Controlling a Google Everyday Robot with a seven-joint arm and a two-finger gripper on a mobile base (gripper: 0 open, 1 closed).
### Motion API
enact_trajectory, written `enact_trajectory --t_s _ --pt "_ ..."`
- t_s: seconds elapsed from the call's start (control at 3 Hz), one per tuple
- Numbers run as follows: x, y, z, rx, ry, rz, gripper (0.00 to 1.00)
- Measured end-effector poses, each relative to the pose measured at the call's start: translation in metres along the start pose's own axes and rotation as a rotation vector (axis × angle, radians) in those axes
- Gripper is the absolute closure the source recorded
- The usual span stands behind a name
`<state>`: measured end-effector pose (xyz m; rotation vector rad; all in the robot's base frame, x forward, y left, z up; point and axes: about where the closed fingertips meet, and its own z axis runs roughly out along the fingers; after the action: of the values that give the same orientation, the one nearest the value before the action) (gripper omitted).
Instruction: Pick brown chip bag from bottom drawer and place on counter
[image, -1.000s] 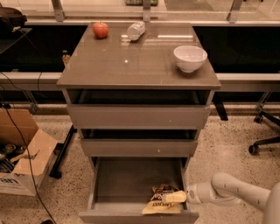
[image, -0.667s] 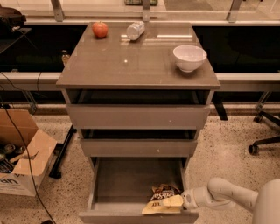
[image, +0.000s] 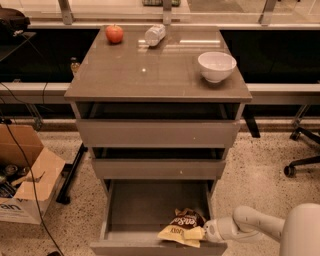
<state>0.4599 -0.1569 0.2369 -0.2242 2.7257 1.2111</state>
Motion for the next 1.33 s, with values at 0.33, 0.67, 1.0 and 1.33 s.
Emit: enact_trajectory --t_s 0.33,0.67,1.0,1.33 --pt "-0.005 0.004 -0.004 0.007 -0.016 -0.012 0.80" --pt "-0.014 0.013 -0.014 0.008 -0.044 -0.029 1.00" --pt "-0.027 0.038 -0.041 0.000 -0.097 -0.083 1.00" --pt "-0.040 0.071 -0.082 -0.010 -0.126 -0.159 1.00"
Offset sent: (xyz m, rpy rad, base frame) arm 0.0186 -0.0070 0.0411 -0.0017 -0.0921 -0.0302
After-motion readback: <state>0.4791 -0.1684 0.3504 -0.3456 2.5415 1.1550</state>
